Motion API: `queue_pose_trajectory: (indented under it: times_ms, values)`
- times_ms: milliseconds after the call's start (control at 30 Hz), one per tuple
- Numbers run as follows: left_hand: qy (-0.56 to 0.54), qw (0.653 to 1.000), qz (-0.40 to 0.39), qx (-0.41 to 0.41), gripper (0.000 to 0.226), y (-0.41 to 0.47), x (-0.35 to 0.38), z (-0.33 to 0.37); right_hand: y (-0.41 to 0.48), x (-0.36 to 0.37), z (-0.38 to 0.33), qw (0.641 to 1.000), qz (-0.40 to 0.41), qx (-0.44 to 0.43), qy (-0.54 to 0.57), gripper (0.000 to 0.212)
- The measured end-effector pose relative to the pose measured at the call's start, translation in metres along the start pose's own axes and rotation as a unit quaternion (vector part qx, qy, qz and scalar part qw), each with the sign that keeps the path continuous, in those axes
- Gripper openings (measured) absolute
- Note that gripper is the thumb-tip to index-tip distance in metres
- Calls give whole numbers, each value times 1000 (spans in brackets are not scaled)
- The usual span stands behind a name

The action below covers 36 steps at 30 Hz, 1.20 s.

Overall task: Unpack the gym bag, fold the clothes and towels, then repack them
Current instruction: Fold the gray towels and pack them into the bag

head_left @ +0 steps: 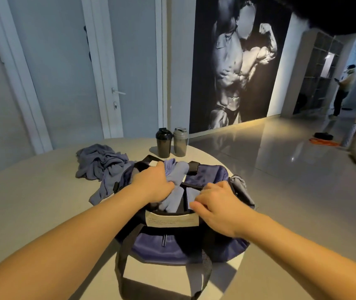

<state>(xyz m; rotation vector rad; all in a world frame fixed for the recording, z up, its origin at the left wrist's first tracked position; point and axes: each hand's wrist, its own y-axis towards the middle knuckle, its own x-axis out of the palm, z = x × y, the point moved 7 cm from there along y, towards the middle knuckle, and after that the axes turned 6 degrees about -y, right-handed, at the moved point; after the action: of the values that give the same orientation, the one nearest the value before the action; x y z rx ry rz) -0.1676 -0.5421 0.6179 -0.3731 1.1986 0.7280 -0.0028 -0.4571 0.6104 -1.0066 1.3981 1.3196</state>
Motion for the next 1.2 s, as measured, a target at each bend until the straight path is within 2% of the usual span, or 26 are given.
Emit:
queue_pose_trajectory:
  times_ms: [67,167,233,333,433,533,600,700,767,867,967,1067,1200]
  values:
    - [-64,998,-15,-25,46,4,6,3,13,-1,27,998,-29,13,-48,48]
    - [-67,996,-18,-50,59,3,18,5,23,2,62,983,-129,33,-130,54]
    - [-60,996,-14,-60,69,1,27,4,21,4,74,972,-189,19,-138,37]
    - [-65,995,-6,-74,73,-1,31,2,19,-7,73,972,-162,-36,-166,13]
    - [-163,981,-8,-104,71,4,32,5,17,-19,69,985,-88,-72,-131,13]
    - [-358,921,4,-156,59,10,39,22,10,-26,71,994,-84,-60,-36,24]
    - [-409,893,19,-187,61,11,48,34,5,-29,70,994,-90,-51,-18,23]
    - [-388,900,22,-197,88,9,64,46,0,-34,73,993,-114,-4,5,18]
    - [-362,912,9,-192,99,7,73,48,0,-34,76,992,-124,35,-14,24]
    - [-338,923,4,-182,96,3,77,45,13,-27,78,988,-104,87,-71,27]
    - [-337,927,5,-167,98,0,78,46,29,-16,81,972,-100,154,-148,17]
    - [-332,930,12,-158,95,-3,77,46,41,-13,73,955,-120,174,-206,11]
    - [-337,929,15,-152,90,-5,80,43,55,-11,72,939,-122,184,-264,29]
